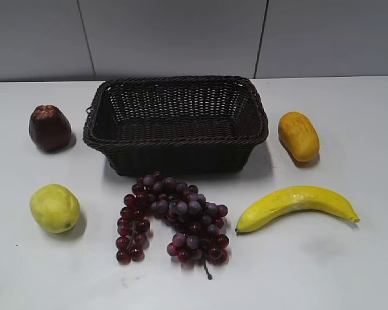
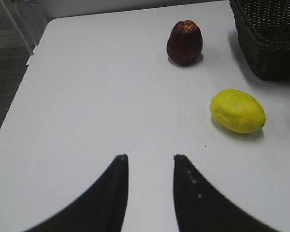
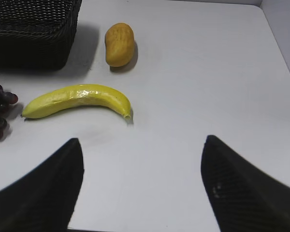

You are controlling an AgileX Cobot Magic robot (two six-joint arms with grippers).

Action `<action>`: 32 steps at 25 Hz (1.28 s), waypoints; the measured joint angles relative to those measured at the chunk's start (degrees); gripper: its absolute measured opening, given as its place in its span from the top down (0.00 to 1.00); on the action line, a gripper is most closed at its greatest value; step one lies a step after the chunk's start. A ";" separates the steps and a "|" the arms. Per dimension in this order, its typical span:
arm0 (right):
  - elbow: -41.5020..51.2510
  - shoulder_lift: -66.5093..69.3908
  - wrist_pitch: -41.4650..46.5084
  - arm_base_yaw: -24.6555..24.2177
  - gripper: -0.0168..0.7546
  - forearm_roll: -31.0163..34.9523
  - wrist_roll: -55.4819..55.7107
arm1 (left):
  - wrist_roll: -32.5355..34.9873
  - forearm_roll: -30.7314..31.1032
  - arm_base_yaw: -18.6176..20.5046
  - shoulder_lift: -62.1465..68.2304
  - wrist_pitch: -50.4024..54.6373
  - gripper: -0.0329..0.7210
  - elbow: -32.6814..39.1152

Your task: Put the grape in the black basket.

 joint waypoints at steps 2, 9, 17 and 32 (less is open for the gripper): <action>0.00 0.00 0.00 0.00 0.23 0.00 0.00 | 0.00 0.00 0.00 0.00 0.00 0.64 0.00; 0.00 0.00 0.00 0.00 0.24 0.00 0.00 | 0.00 0.00 0.00 0.00 0.00 0.64 0.00; 0.00 0.00 0.00 0.00 0.24 0.00 0.00 | 0.00 0.00 0.00 0.00 0.00 0.64 0.00; 4.72 16.71 -35.52 0.00 0.24 0.23 1.54 | 0.00 0.00 0.00 0.00 0.00 0.64 0.00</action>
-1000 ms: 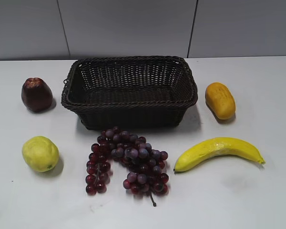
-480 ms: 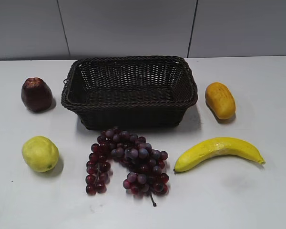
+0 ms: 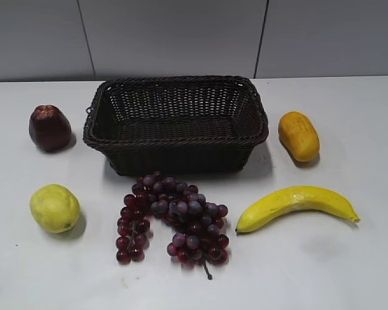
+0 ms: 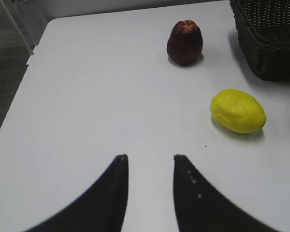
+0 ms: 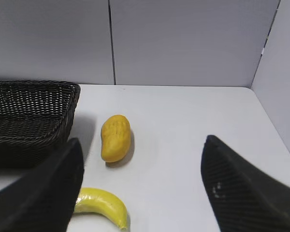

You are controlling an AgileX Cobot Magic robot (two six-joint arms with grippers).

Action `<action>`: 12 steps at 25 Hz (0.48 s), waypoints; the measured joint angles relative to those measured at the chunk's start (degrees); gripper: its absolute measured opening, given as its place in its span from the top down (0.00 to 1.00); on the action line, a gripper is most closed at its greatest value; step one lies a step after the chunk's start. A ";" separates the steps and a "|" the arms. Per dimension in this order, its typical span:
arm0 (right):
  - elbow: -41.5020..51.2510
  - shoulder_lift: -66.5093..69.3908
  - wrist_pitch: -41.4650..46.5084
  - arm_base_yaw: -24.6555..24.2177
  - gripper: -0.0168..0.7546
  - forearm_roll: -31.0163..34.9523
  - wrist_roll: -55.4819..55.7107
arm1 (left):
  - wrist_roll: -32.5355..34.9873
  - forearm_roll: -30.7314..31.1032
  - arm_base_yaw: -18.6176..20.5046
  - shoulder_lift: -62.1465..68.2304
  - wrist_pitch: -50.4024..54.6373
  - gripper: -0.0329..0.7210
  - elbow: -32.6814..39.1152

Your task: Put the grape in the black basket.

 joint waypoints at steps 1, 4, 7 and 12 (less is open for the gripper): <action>1.09 2.01 -2.48 0.00 0.24 0.00 0.00 | 0.00 0.00 0.00 0.00 0.00 0.64 0.00; 3.46 9.94 -11.00 0.00 0.24 0.00 0.00 | 0.00 0.00 0.00 0.00 0.00 0.64 0.00; 3.95 19.84 -16.98 0.00 0.24 0.00 0.00 | 0.00 0.00 0.00 0.00 0.00 0.64 0.00; 1.14 34.41 -17.46 0.00 0.24 0.63 0.12 | 0.00 0.00 0.00 0.00 0.00 0.64 0.00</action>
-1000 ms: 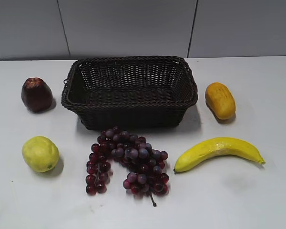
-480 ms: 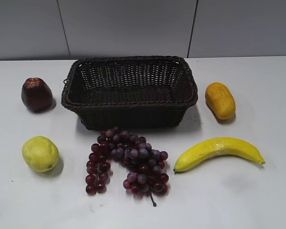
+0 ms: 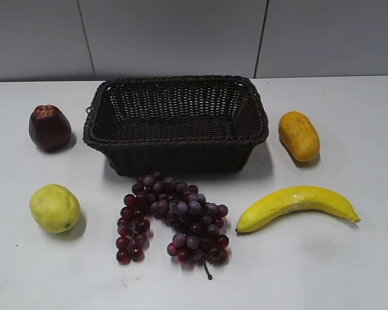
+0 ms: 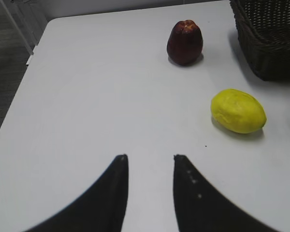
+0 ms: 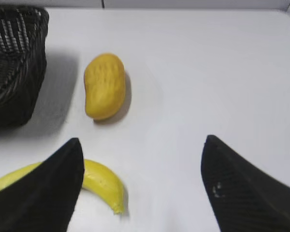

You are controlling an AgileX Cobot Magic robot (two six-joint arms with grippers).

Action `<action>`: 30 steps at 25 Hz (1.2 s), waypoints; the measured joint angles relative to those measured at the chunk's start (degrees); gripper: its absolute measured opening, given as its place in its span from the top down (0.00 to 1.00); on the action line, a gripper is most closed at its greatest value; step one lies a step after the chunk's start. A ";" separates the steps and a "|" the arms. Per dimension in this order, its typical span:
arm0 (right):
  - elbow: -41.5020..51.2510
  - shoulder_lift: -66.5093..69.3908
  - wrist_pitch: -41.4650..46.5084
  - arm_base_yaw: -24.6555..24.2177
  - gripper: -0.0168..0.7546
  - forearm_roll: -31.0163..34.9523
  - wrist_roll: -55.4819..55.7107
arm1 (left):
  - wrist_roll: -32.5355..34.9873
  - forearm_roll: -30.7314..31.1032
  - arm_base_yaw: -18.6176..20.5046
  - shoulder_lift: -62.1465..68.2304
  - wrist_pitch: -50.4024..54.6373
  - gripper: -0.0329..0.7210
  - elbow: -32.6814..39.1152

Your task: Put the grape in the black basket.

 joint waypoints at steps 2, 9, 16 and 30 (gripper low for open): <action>-3.35 5.36 4.14 0.00 0.24 2.08 0.00 | 0.00 0.00 0.00 0.00 0.00 0.64 0.00; -17.10 19.01 20.06 1.52 0.24 13.38 -6.72 | 0.00 0.00 0.00 0.00 0.00 0.64 0.00; -24.70 26.73 26.19 14.27 0.23 19.91 -13.51 | 0.00 0.00 0.00 0.00 0.00 0.64 0.00; -32.55 43.42 21.68 36.35 0.11 20.66 -15.69 | 0.00 0.00 0.00 0.00 0.00 0.64 0.00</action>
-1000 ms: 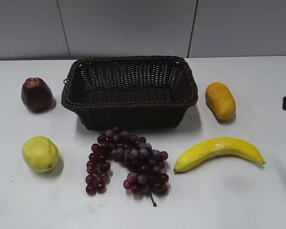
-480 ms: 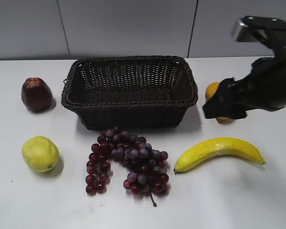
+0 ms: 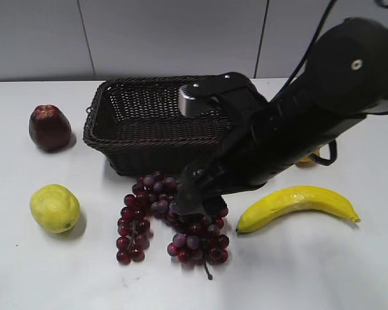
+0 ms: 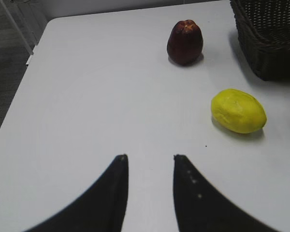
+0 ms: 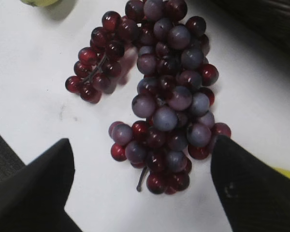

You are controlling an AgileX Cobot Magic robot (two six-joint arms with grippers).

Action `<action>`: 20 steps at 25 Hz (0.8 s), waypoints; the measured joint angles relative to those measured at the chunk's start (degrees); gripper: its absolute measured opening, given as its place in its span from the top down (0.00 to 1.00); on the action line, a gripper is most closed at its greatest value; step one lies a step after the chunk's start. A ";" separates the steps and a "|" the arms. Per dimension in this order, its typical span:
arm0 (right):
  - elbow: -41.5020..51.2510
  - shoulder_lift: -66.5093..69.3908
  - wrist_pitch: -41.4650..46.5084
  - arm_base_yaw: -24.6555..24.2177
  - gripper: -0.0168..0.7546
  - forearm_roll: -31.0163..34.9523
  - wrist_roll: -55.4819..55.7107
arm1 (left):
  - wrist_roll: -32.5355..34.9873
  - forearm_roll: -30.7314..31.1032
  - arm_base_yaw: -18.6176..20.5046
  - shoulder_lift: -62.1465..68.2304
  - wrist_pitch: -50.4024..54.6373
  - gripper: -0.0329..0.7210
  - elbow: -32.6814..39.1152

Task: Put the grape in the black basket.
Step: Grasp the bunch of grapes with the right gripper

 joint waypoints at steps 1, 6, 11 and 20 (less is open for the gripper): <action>-0.48 1.66 -0.69 0.09 0.11 0.00 -0.07 | 0.00 0.00 0.00 0.00 0.00 0.64 0.00; -4.13 10.12 -1.93 0.16 0.11 0.04 -0.13 | 0.00 0.00 0.00 0.00 0.00 0.64 0.00; -8.30 17.46 -2.10 0.16 0.11 -0.03 -0.13 | 0.00 0.00 0.00 0.00 0.00 0.64 0.00; -11.46 23.51 -2.32 0.16 0.19 -3.53 -0.18 | 0.00 0.00 0.00 0.00 0.00 0.64 0.00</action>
